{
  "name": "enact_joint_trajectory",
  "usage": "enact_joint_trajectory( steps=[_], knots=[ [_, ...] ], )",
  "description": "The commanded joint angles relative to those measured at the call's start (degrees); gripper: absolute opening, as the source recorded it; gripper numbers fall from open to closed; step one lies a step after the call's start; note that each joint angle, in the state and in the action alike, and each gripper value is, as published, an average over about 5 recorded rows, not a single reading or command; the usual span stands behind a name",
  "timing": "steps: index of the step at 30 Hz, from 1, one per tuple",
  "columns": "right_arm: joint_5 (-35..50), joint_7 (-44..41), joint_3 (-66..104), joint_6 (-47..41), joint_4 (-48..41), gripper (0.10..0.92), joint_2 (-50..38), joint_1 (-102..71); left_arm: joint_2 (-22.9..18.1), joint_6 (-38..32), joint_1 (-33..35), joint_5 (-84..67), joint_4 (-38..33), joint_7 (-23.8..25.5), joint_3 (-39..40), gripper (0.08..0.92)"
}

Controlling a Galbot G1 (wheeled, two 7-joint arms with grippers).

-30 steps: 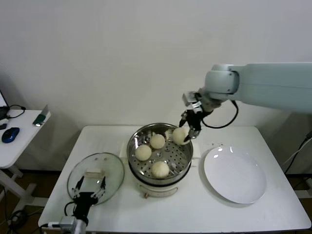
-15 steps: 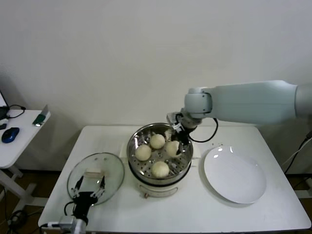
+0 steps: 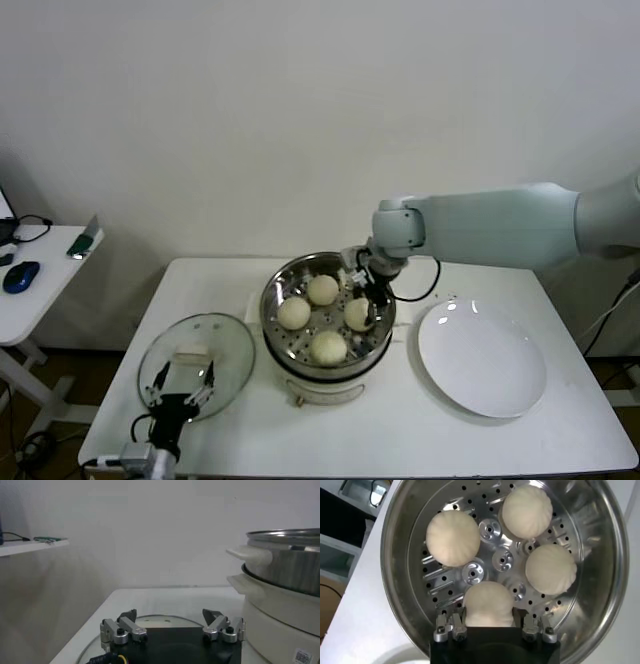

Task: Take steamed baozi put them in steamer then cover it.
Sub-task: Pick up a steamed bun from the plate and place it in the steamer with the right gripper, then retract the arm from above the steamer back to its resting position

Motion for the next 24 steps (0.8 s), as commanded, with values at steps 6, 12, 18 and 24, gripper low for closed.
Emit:
enact_joint_trajectory(
  steps=[6,12,18,24],
  knots=[
    [2.5,-1.5,2.8,2.7,-1.7,0.765,-1.0,2.4,0.1,0.1,0.0,-0.1,0.0,-0.2,-0.1,0.823],
    [9.7,-1.1,9.3,2.8,-1.5,0.821,-7.2,5.1,0.2,0.4,0.0,-0.3,-0.3,-0.3,-0.1,0.823],
    [18.4,15.0,26.0,-1.1,2.7,0.823,-19.5,-3.3,0.6,0.9,0.1,-1.1,-0.9,-0.5,-0.2,0.823],
    [15.4,35.5,51.8,-0.3,7.4,0.823,-30.4,-24.6,0.9,-0.1,-0.5,-1.5,-1.4,-1.4,-0.1,0.823]
  ],
)
